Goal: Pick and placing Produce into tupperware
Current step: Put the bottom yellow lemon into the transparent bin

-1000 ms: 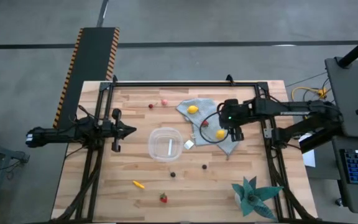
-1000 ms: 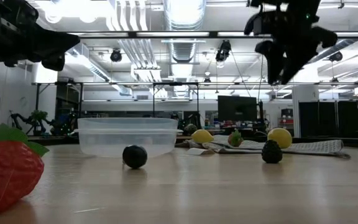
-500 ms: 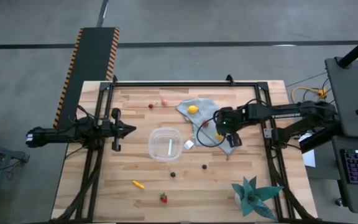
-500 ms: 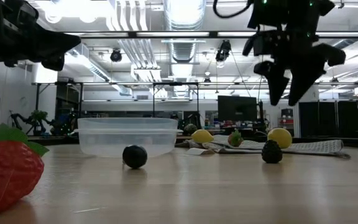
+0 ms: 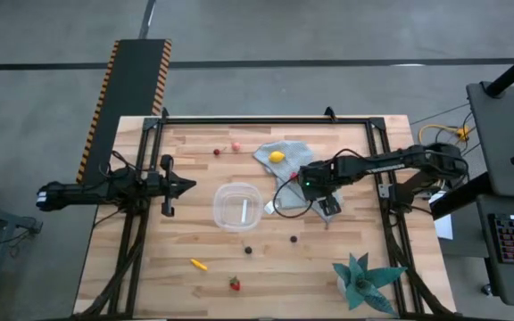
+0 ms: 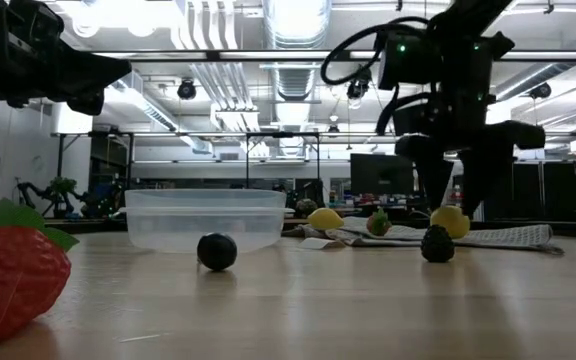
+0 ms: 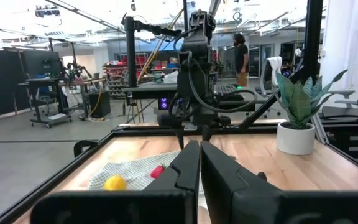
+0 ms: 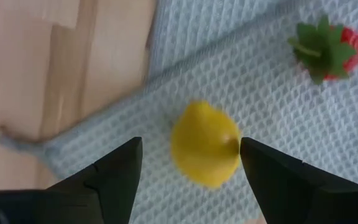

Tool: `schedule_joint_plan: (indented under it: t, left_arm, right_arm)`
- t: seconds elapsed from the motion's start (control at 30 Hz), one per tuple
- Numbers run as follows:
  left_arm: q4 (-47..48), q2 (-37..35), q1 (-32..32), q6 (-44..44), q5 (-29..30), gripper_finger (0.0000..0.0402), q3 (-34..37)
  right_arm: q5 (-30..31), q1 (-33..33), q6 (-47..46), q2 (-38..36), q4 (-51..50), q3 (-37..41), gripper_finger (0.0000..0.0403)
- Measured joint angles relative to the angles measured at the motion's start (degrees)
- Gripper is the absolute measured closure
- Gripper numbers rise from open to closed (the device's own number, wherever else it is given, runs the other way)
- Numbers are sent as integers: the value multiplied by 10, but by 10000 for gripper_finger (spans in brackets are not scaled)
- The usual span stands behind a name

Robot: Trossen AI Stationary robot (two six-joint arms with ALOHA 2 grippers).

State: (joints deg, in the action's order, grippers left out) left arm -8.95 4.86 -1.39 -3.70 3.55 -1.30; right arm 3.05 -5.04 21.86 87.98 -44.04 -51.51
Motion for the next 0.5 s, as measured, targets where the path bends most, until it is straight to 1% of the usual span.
schedule_joint_plan:
  t: [0.27, 0.37, 0.5]
  left_arm:
    - [0, 0, 0, 3, 0, 401, 0]
    - [1, 0, 0, 3, 0, 402, 0]
    - [0, 0, 0, 4, -1, 402, 4]
  right_arm:
    - [12, -7, 22, 41, 12, 0, 140]
    - [25, -17, 22, 45, 10, 1, 142]
    - [26, -32, 10, 41, 11, 3, 149]
